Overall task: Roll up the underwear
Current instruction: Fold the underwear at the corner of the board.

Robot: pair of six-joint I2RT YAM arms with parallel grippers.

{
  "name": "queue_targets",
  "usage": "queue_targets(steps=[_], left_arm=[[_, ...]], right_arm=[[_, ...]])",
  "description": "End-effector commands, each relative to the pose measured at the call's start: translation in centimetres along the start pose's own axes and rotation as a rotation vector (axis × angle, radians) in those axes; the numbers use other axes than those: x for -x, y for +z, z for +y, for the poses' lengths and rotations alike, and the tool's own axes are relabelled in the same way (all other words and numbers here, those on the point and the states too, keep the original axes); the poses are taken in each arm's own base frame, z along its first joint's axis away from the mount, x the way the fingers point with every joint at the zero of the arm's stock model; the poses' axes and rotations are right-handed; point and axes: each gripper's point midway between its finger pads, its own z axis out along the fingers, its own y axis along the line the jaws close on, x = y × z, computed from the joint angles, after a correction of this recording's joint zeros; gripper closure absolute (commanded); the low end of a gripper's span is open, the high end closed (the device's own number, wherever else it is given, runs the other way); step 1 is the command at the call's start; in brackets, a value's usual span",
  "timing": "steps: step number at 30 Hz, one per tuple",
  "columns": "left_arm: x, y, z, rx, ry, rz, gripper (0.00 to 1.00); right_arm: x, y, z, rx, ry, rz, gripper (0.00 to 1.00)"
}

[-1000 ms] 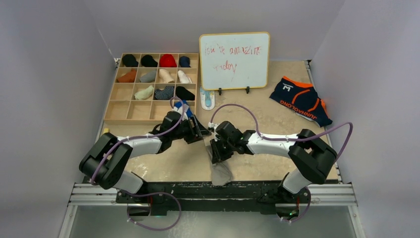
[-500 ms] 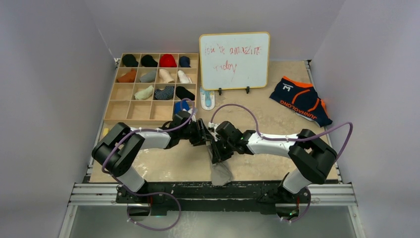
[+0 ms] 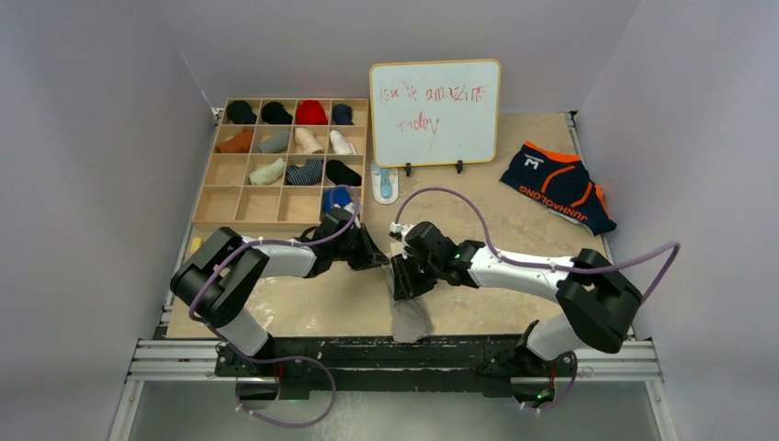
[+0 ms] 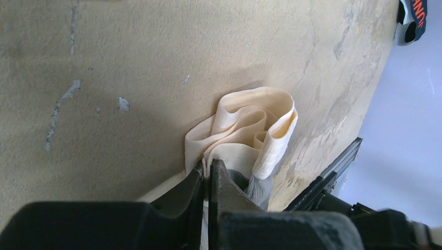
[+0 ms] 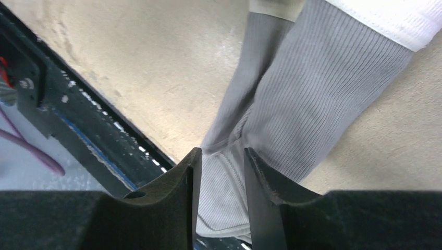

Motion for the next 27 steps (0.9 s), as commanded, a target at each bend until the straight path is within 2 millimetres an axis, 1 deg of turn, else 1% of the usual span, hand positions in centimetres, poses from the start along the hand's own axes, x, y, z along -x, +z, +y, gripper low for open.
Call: queue_targets(steps=[1, 4, 5, 6, 8, 9, 10, 12, 13, 14, 17, 19, 22, 27], left_arm=[[1.9, -0.2, -1.9, -0.069, 0.021, -0.086, 1.00], [2.2, -0.1, -2.6, -0.091, 0.033, -0.089, 1.00], [2.3, -0.1, -2.7, -0.090, 0.037, -0.088, 1.00], [2.3, 0.0, -2.7, -0.087, 0.040, -0.086, 1.00], [2.2, 0.1, -2.6, -0.085, 0.044, -0.080, 1.00], [2.2, 0.1, -2.5, -0.083, 0.045, -0.080, 1.00], [2.2, 0.1, -2.4, -0.082, 0.044, -0.080, 1.00], [2.1, 0.3, -2.2, -0.080, 0.044, -0.077, 1.00], [2.0, 0.4, -2.2, -0.080, 0.044, -0.073, 1.00], [2.0, 0.4, -2.1, -0.080, 0.044, -0.069, 1.00], [1.9, 0.6, -2.1, -0.080, 0.045, -0.063, 1.00], [1.9, 0.7, -2.1, -0.079, 0.046, -0.063, 1.00], [1.9, 0.7, -2.1, -0.078, 0.046, -0.058, 1.00], [1.9, 0.7, -2.1, -0.076, 0.048, -0.059, 1.00]], right_arm=[[1.9, -2.0, 1.3, 0.019, -0.022, -0.072, 0.60], [1.8, -2.1, 1.5, 0.025, -0.025, -0.061, 0.54], [2.0, -2.4, 1.4, 0.017, -0.023, -0.064, 0.52], [2.4, -3.1, 1.6, 0.017, -0.026, -0.091, 0.51], [4.3, -4.5, 1.3, -0.016, -0.019, -0.193, 0.39], [5.2, -5.1, 0.7, -0.040, -0.002, -0.236, 0.35], [6.1, -5.7, -0.3, -0.071, 0.033, -0.263, 0.35], [7.7, -6.4, -2.9, -0.142, 0.124, -0.276, 0.36], [8.4, -6.5, -3.6, -0.176, 0.148, -0.272, 0.38], [9.4, -6.6, -3.7, -0.197, 0.148, -0.278, 0.39], [10.5, -5.6, -4.1, -0.237, 0.163, -0.249, 0.42], [11.7, -5.3, -4.4, -0.269, 0.145, -0.266, 0.44], [11.9, -4.9, -4.6, -0.292, 0.146, -0.260, 0.44], [11.6, -3.9, -4.3, -0.340, 0.109, -0.219, 0.45]])
